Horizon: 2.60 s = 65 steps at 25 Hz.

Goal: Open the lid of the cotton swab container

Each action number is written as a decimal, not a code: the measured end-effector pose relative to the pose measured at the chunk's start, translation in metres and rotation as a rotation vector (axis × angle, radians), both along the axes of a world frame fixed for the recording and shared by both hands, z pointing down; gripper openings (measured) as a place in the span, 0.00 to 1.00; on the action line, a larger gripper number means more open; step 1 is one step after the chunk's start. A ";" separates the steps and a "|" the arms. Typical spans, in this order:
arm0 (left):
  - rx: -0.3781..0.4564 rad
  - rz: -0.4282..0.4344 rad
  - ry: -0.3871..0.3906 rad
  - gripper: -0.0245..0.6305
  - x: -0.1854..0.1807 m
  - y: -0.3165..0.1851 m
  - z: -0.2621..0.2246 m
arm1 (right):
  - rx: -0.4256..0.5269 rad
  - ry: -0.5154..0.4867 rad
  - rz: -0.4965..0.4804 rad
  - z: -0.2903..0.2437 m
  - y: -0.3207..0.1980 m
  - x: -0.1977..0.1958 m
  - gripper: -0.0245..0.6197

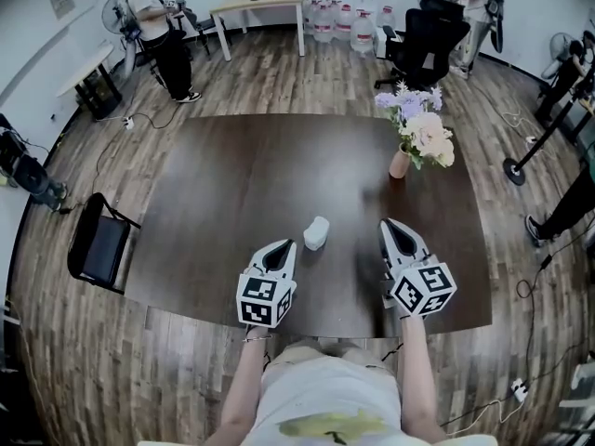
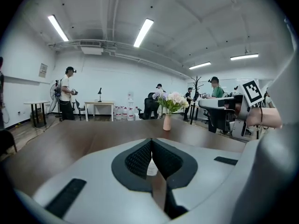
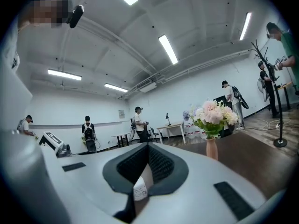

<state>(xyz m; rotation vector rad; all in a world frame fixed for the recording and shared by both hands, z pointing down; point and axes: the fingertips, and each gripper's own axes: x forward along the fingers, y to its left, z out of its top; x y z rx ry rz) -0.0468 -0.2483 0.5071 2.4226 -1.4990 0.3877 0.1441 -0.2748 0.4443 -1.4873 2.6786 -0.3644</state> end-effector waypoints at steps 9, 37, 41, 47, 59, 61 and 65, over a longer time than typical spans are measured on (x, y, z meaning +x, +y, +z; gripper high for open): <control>-0.142 0.038 -0.042 0.08 0.004 -0.007 0.052 | -0.079 -0.007 -0.038 0.024 -0.016 -0.011 0.07; -0.240 0.212 -0.211 0.42 0.054 -0.062 0.135 | -0.218 -0.018 0.072 0.086 -0.012 0.014 0.07; -0.236 0.226 -0.229 0.37 0.058 -0.062 0.136 | -0.212 -0.018 0.072 0.084 -0.014 0.016 0.07; -0.261 0.270 -0.203 0.37 0.061 -0.058 0.127 | -0.190 -0.009 0.051 0.075 -0.022 0.014 0.07; -0.313 0.530 -0.096 0.36 0.079 -0.021 0.051 | -0.129 -0.049 -0.193 0.036 -0.020 -0.017 0.07; -0.303 0.575 -0.081 0.36 0.082 -0.015 0.034 | -0.113 -0.067 -0.262 0.024 -0.017 -0.025 0.07; -0.279 0.669 -0.076 0.36 0.088 -0.003 0.003 | -0.073 -0.051 -0.413 -0.001 -0.007 -0.045 0.07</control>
